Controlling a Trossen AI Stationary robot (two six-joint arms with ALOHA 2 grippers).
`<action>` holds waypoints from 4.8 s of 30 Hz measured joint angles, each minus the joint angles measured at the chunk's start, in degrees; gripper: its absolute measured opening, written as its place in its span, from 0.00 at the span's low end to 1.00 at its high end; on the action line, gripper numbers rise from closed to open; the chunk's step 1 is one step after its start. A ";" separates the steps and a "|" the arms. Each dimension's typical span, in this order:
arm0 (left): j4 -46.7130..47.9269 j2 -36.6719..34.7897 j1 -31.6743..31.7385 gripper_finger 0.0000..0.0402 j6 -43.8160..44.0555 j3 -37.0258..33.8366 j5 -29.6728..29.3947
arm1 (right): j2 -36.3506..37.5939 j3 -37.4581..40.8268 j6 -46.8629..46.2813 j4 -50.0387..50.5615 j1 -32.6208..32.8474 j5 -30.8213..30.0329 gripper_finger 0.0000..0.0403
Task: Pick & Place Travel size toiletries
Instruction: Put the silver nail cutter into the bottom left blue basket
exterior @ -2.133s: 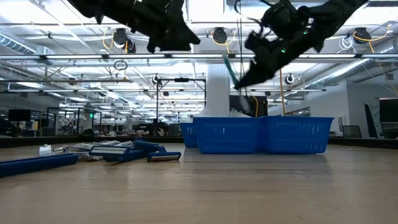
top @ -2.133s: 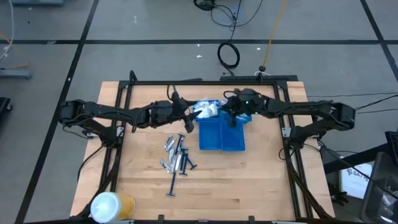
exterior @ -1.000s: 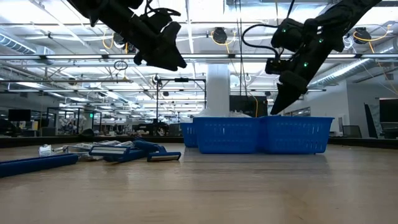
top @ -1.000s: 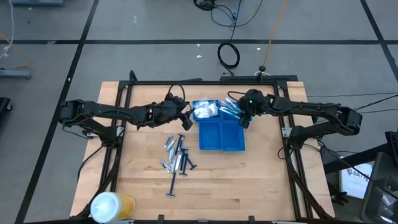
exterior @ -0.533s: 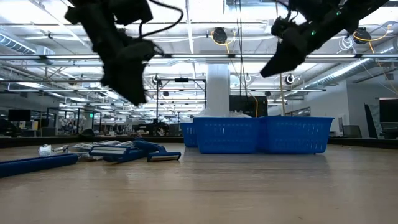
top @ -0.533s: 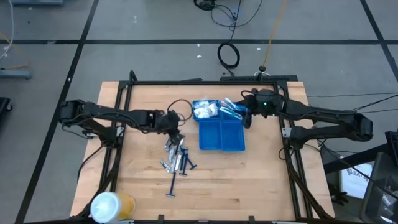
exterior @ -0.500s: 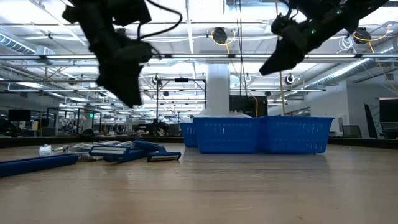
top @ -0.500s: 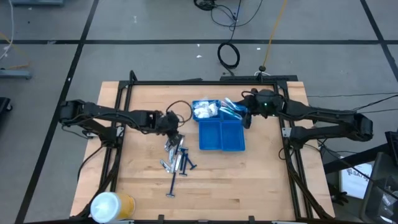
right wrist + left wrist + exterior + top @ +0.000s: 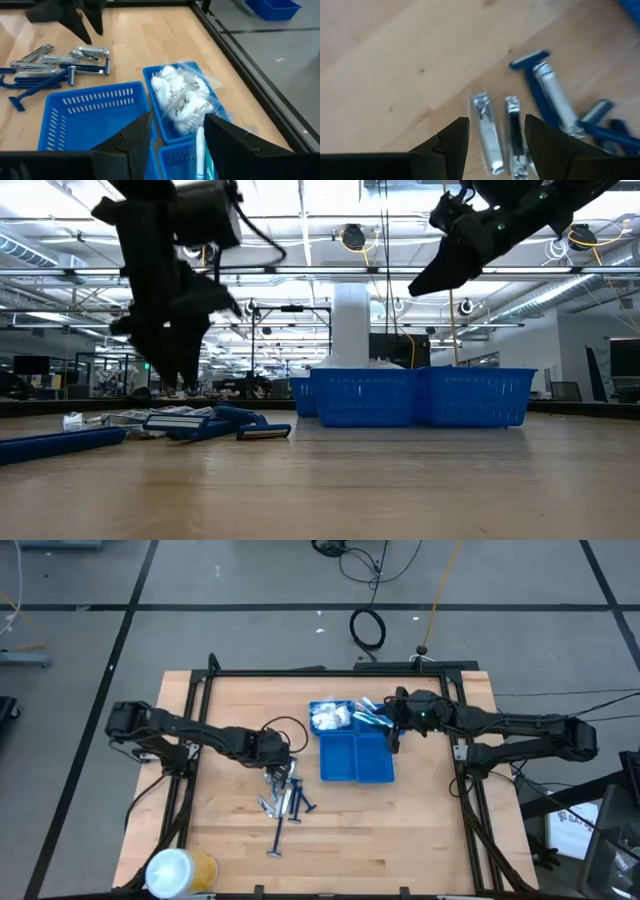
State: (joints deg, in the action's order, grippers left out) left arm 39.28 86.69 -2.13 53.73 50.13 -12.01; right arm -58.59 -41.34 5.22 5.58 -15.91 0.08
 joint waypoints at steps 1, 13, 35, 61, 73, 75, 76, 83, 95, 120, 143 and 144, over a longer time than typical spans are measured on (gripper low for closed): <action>0.35 1.08 0.02 0.46 0.99 0.00 0.32 | 0.00 0.00 0.09 -0.35 0.30 0.00 0.42; 2.23 11.43 0.02 0.46 6.78 0.28 5.09 | 0.00 0.00 1.04 -0.83 2.33 0.02 0.42; 2.40 -1.63 -0.27 0.04 0.52 1.97 -1.28 | 0.00 0.00 0.96 -0.66 2.31 -0.02 0.42; -46.85 12.53 5.37 0.06 -25.05 7.50 12.44 | 0.02 0.00 1.50 -1.51 2.26 -0.05 0.42; -48.42 14.73 5.79 0.28 -24.42 7.52 12.92 | 0.02 0.00 1.50 -1.49 2.26 -0.04 0.42; -48.58 14.71 6.03 0.34 -24.61 7.54 12.52 | 0.02 0.00 1.50 -1.49 2.26 -0.04 0.42; -48.45 14.71 6.18 0.37 -24.63 7.54 12.41 | 0.02 0.00 1.50 -1.49 2.26 -0.04 0.42; -46.09 13.83 7.60 0.51 -25.71 7.52 15.40 | 0.02 0.00 1.50 -1.26 2.26 -0.04 0.42; -1.20 0.41 1.93 0.53 -11.89 7.44 7.78 | 0.02 0.00 1.93 -0.78 2.26 -0.04 0.42; 9.51 12.89 -6.65 0.53 2.97 7.26 6.14 | 0.02 0.00 1.28 -1.05 2.26 0.11 0.42; 8.82 11.00 -3.66 0.53 1.87 2.66 3.32 | 0.02 0.00 1.41 -0.85 2.28 0.15 0.42; 7.19 10.80 -3.54 0.53 1.13 1.72 3.66 | 0.02 0.00 1.43 -0.81 2.28 0.15 0.42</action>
State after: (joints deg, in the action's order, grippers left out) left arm 46.47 97.49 -5.67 54.86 51.84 -8.35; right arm -58.57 -41.34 6.65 4.77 -13.63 0.23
